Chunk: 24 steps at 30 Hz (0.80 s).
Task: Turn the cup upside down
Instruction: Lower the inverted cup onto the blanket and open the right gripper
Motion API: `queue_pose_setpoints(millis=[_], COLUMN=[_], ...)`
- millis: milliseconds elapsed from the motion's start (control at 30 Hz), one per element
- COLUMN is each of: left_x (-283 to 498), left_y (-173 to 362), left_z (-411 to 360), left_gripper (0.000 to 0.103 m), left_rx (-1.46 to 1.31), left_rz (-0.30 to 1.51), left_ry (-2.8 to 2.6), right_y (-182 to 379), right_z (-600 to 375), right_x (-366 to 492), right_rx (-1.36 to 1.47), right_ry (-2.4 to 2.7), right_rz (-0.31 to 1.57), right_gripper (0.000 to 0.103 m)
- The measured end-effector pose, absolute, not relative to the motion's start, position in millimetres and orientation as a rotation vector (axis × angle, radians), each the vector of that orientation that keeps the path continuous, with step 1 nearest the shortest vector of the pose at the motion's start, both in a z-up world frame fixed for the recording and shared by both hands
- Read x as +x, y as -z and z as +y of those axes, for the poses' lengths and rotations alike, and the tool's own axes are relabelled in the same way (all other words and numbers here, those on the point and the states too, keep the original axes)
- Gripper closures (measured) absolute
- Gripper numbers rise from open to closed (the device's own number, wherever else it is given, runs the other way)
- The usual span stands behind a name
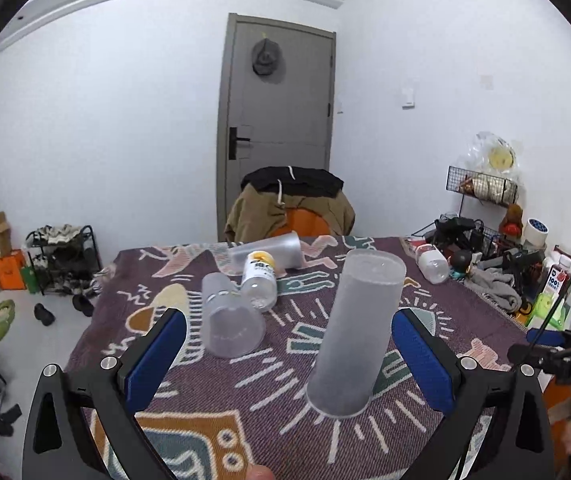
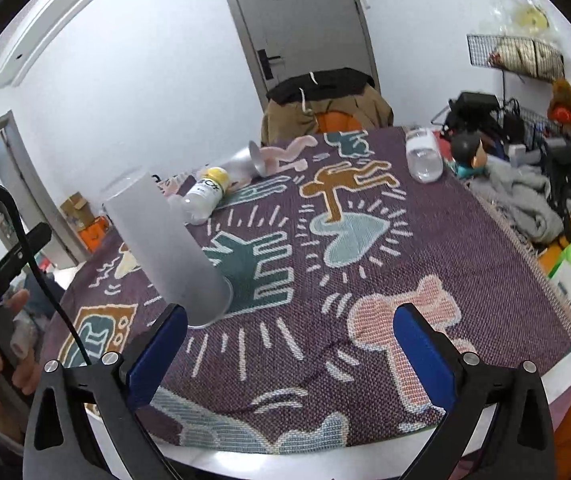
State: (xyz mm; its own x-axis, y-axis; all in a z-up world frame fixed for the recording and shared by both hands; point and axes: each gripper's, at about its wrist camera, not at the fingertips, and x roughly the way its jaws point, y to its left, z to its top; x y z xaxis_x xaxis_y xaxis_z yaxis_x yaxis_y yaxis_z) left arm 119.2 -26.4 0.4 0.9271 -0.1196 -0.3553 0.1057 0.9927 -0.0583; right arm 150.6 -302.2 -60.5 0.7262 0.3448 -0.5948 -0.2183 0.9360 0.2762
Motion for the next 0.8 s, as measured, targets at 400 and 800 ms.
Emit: queue_pose_setpoints(millis=[400,800], left_x=[71,32], left_y=[8,31], left_z=[-2,6], left_gripper=[0.000,0.000], left_rx=[-0.076,-0.030], left_rz=[0.342,0.321], left_ry=[0.082,0.044], right_y=[58,67], right_z=[-275,-263], right_x=[130,108], right_rx=[0.095,0.084], right_ry=[-0.384,-0.420], right_rz=[0.657,0.577], right_gripper=[0.000,0.000])
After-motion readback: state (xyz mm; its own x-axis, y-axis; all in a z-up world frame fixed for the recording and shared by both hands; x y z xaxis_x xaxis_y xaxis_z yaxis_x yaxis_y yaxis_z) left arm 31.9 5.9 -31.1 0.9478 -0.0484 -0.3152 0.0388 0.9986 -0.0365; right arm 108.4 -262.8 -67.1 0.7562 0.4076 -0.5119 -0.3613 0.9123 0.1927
